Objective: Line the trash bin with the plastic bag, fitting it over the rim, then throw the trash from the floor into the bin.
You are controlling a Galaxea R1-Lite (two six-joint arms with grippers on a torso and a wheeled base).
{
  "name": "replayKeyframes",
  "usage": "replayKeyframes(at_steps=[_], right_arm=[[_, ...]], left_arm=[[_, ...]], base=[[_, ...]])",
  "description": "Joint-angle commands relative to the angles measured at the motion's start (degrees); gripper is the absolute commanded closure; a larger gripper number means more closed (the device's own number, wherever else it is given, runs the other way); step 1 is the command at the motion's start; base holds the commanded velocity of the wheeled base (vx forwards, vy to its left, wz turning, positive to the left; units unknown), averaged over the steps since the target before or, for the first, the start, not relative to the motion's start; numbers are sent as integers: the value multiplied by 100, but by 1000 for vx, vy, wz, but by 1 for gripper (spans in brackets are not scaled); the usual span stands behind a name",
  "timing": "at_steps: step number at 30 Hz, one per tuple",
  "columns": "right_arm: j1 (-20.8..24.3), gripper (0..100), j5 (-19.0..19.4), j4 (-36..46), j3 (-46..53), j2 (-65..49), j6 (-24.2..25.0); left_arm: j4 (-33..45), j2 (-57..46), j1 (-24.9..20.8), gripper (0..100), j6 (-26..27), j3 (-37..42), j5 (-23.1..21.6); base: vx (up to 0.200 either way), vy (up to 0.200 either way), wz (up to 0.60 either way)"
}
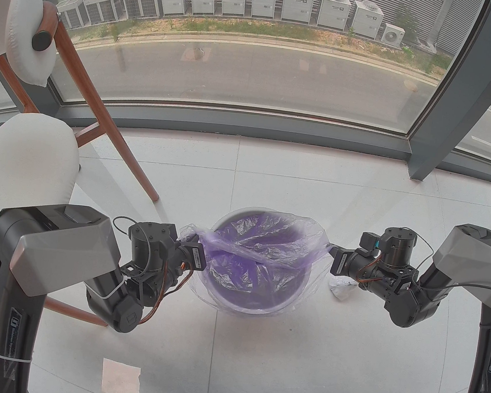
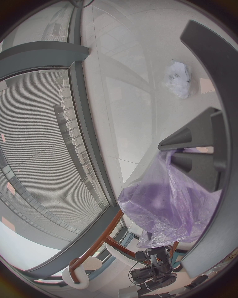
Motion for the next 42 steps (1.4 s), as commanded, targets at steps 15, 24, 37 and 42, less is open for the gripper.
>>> replayKeyframes(at_steps=[15, 24, 37, 42], right_arm=[[46, 0, 564, -619, 1283, -906, -893], [72, 0, 1346, -1041, 2083, -985, -2730], [134, 0, 1346, -962, 984, -519, -3020], [125, 100, 1346, -971, 721, -361, -2836]], left_arm=[[66, -537, -243, 100, -160, 88, -35], [-30, -686, -542, 100, -151, 826, -27], [-338, -677, -586, 100, -142, 879, -27], [-347, -677, -454, 100, -142, 835, -35]], base=[[0, 0, 0], [0, 0, 0], [0, 0, 0], [0, 0, 0]])
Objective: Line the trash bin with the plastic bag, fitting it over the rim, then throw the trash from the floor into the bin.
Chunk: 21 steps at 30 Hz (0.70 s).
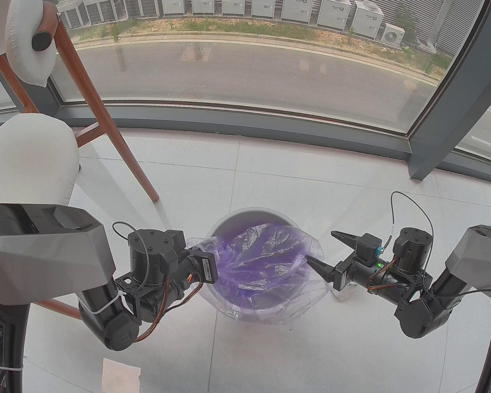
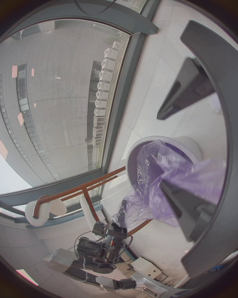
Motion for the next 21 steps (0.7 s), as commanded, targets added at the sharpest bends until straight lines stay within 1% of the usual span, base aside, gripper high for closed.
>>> replayKeyframes(at_steps=[1, 4, 8, 9, 11, 13, 16, 21], right_arm=[[-9, 100, 1, -13, -217, 250, 199], [17, 100, 10, -22, -269, 259, 480], [8, 100, 10, -39, -445, 259, 1051], [0, 100, 10, -39, -471, 250, 1130], [-9, 100, 10, -22, -665, 250, 1623], [-18, 100, 1, 13, -832, 259, 1939], [-27, 100, -25, 57, -1122, 364, 2123], [-97, 100, -166, 136, -1491, 601, 2141]], left_arm=[[-5, -12, 145, 100, -1, -64, -16], [3, -21, 259, 100, -18, -240, -25], [74, -73, 374, 100, -36, -495, -113], [82, -82, 382, 100, -36, -521, -157], [232, -126, 426, 100, -45, -601, -377], [372, -126, 470, 100, -45, -697, -482], [548, -65, 532, 100, -45, -934, -526], [917, 76, 602, 100, -89, -1418, -544]], base=[[0, 0, 0], [0, 0, 0], [0, 0, 0], [0, 0, 0], [0, 0, 0], [0, 0, 0], [0, 0, 0], [0, 0, 0]])
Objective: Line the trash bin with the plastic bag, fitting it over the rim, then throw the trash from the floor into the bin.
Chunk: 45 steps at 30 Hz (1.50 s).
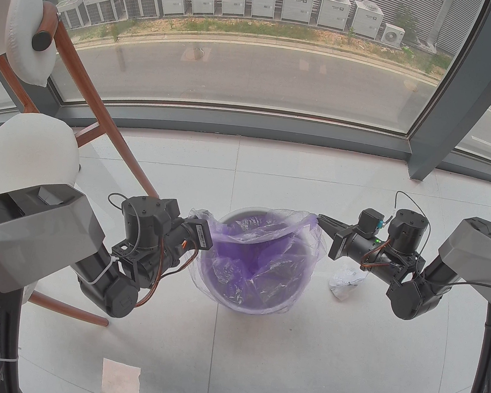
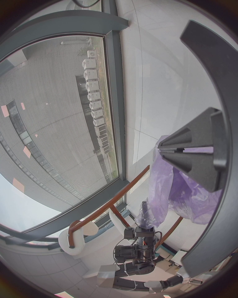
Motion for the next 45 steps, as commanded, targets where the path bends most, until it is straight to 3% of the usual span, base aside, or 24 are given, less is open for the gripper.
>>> replayKeyframes(at_steps=[1, 18, 32, 45], right_arm=[[-64, 100, -129, 117, -456, 339, 26], [-293, 100, -393, 662, -1871, 1007, 211], [-302, 100, -507, 952, -2381, 1289, 211], [-407, 100, -507, 961, -2389, 1535, 202]], left_arm=[[310, 155, 93, 100, -100, -531, -21], [1119, 638, 198, 100, -364, -1885, -38], [1417, 1007, 559, 100, -531, -2263, -583], [1760, 1183, 612, 100, -1823, -2271, -592]], base=[[0, 0, 0], [0, 0, 0], [0, 0, 0], [0, 0, 0]])
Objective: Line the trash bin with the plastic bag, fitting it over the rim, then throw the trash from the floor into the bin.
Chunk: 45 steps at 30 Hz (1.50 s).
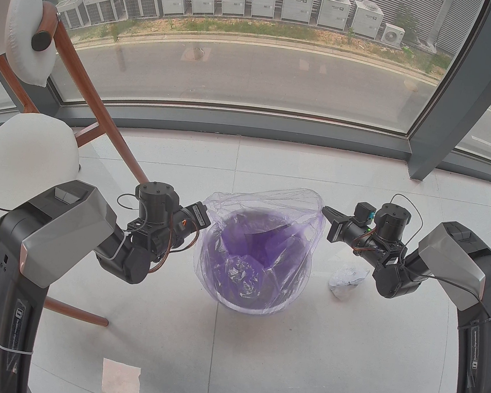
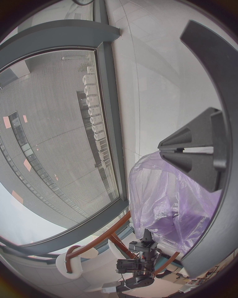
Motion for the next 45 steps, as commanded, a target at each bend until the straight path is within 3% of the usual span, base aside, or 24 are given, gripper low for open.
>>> replayKeyframes(at_steps=[1, 15, 21, 30, 34, 38, 45], right_arm=[[-6, 100, 5, -7, 0, 121, -1], [46, 100, 93, 116, -35, 244, 79], [64, 100, 225, 521, -352, 15, 1063], [46, 100, 225, 986, -369, -99, 1634], [20, 100, 207, 1136, -387, -117, 2197], [2, 100, 207, 1496, -369, -196, 2496], [-6, 100, 93, 1619, -352, -90, 2531]], left_arm=[[24, 125, 36, 100, -148, 0, -2], [402, 11, 195, 100, -799, -97, -195], [1220, -121, 203, 100, -1036, -615, -257], [2265, -86, 230, 100, -1326, -1064, -371], [2802, -51, 265, 100, -1713, -1582, -433], [3382, 20, 318, 100, -1739, -1864, -547], [3470, 230, 344, 100, -1783, -1934, -529]], base=[[0, 0, 0], [0, 0, 0], [0, 0, 0], [0, 0, 0], [0, 0, 0], [0, 0, 0], [0, 0, 0]])
